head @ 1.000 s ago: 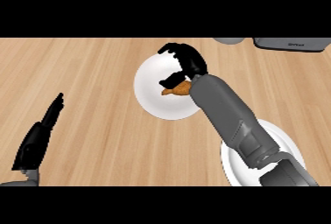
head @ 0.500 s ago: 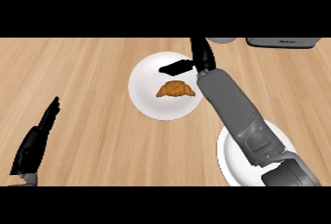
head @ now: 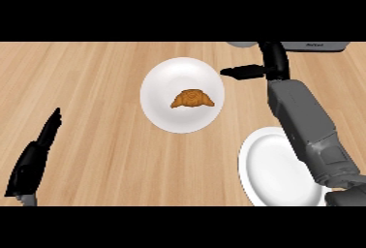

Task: Pick the croissant from the plate and place it in the plate

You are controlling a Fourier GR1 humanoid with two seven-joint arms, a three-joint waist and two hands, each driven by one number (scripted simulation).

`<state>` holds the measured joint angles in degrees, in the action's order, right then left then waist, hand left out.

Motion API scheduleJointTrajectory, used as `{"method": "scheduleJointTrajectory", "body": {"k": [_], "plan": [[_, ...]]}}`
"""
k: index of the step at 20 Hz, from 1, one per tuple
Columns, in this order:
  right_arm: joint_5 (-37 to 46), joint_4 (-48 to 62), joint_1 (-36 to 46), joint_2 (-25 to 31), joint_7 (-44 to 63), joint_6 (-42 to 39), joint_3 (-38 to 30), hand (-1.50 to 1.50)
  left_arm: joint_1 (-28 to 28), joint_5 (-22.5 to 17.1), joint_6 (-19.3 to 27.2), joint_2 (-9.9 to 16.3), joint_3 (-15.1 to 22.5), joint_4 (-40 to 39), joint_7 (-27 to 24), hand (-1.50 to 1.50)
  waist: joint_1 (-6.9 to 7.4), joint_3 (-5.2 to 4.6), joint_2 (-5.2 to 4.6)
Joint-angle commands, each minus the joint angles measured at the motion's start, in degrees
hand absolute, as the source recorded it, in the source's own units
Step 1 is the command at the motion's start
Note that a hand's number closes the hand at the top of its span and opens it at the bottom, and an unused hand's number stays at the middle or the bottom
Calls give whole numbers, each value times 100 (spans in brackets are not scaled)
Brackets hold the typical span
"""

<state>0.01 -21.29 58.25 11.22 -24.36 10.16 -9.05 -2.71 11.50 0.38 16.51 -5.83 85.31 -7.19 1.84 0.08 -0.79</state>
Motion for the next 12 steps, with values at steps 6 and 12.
{"method": "scheduleJointTrajectory", "body": {"k": [6,12], "plan": [[-22,626,-46,1130,-883,-1186,-271,-150,-624,113,-29,-147,140,313,-306,0,76,0,1],[41,1087,-143,1396,-1323,-1387,-377,-150,122,55,-130,-26,-17,1,31,0,82,5,-32]]}}
